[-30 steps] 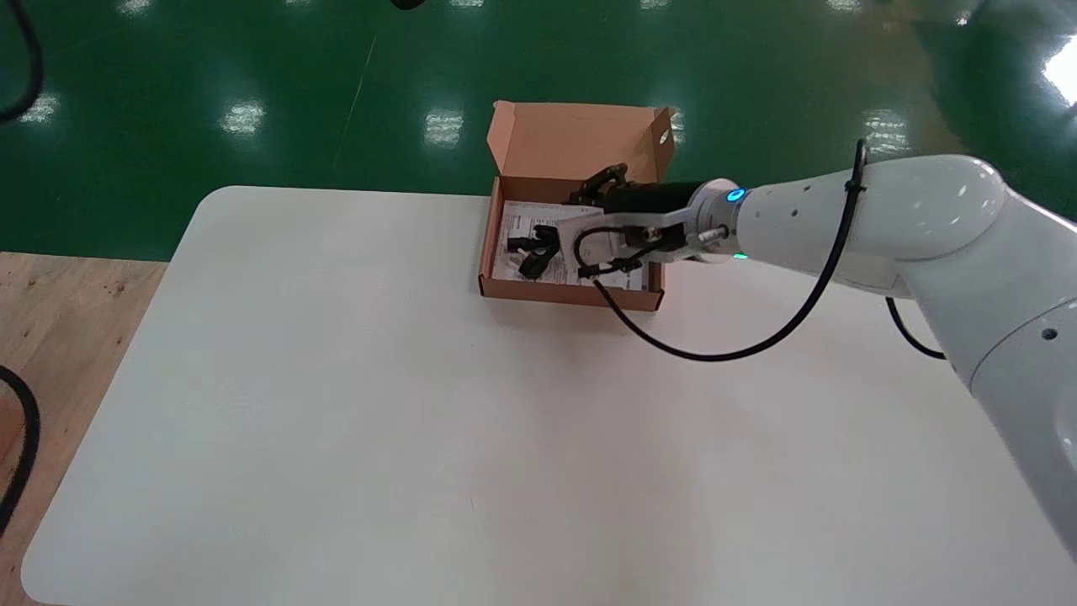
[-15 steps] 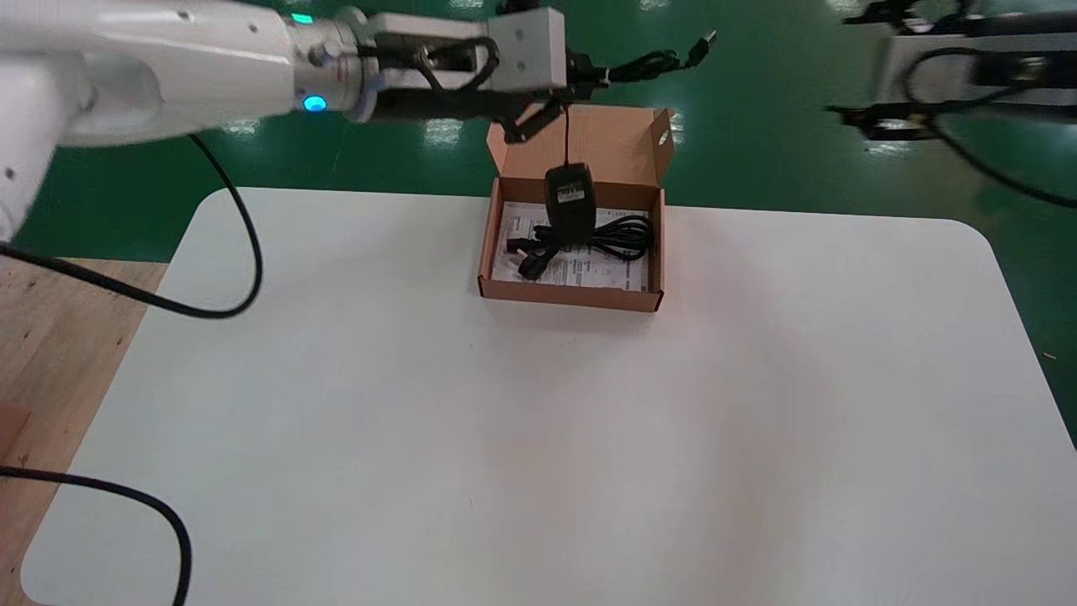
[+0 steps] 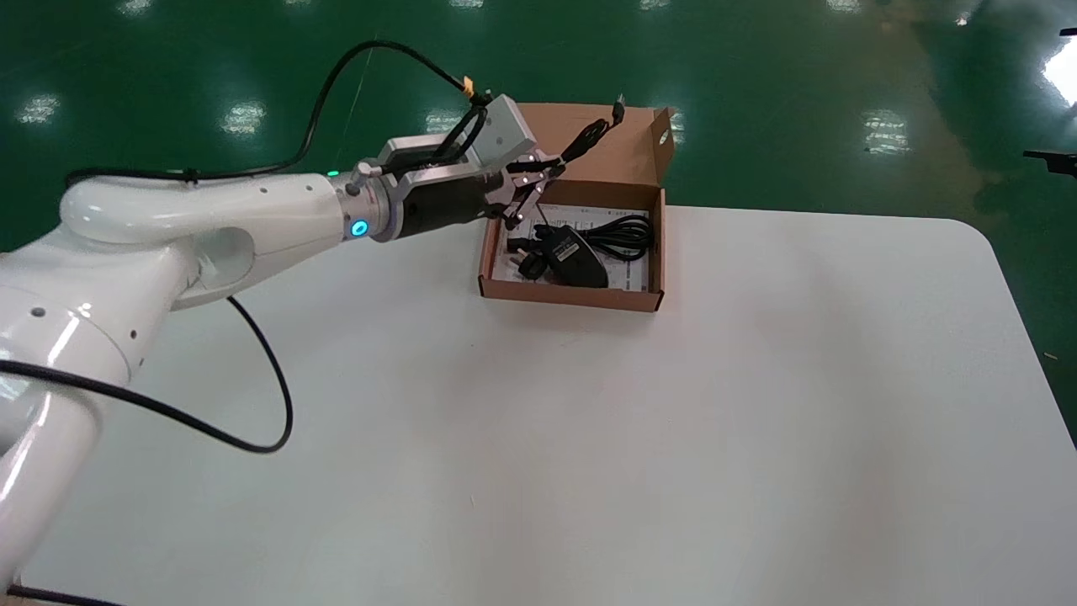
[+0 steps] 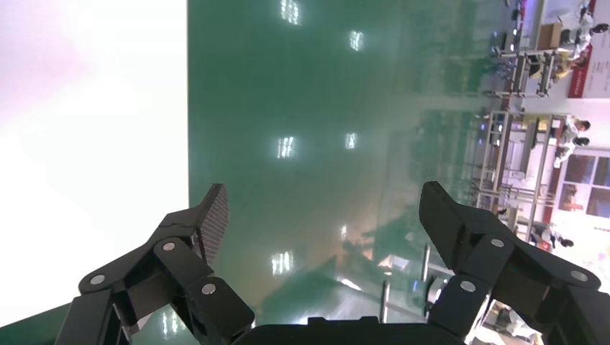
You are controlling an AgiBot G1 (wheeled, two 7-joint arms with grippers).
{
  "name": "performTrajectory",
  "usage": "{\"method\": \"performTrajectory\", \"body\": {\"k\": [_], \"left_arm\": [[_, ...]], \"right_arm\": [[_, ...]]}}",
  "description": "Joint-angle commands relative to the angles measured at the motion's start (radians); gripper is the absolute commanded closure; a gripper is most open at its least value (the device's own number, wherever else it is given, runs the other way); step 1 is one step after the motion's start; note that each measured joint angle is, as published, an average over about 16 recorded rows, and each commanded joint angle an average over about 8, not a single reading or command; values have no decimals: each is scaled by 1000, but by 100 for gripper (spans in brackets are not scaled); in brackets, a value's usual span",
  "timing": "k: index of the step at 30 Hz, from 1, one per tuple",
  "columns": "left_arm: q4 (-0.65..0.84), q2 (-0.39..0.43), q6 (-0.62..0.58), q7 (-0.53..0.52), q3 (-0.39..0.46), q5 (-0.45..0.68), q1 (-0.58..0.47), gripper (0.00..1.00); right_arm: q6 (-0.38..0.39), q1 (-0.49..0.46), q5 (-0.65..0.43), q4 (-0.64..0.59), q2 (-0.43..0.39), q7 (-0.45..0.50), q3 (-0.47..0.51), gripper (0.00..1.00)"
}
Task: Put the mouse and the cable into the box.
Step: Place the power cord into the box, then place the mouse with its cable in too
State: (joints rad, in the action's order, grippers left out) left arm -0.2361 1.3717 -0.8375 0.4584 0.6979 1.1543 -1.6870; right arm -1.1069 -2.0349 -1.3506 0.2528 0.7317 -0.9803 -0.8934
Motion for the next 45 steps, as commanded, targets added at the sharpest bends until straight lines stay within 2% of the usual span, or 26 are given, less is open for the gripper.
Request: {"method": "performTrajectory", "body": {"k": [1, 6, 8, 14, 16, 22, 31, 45], "left_arm": [[4, 0, 42, -72, 8, -30, 25, 100], [-13, -1, 56, -228, 52, -72, 50, 100], [-24, -1, 58, -276, 73, -83, 58, 91], [-52, -3, 59, -377, 138, -99, 80, 16], [-58, -4, 63, -396, 156, -103, 83, 0], [-67, -4, 73, -411, 176, -110, 85, 0], [-81, -18, 54, -407, 155, -110, 91, 0], [-292, -179, -101, -459, 31, -179, 205, 0]], "right_arm": [[-13, -4, -5, 9, -14, 4, -4, 0], [-22, 3, -20, 53, -47, 29, -13, 0], [-22, 9, -26, 71, -59, 41, -17, 0], [-21, 28, -37, 123, -84, 81, -27, 0], [-25, 32, -39, 137, -89, 94, -29, 0], [-37, 39, -40, 154, -97, 106, -32, 0], [-37, 57, -26, 163, -92, 122, -17, 0], [-115, 256, 116, 355, -99, 353, 122, 0]]}}
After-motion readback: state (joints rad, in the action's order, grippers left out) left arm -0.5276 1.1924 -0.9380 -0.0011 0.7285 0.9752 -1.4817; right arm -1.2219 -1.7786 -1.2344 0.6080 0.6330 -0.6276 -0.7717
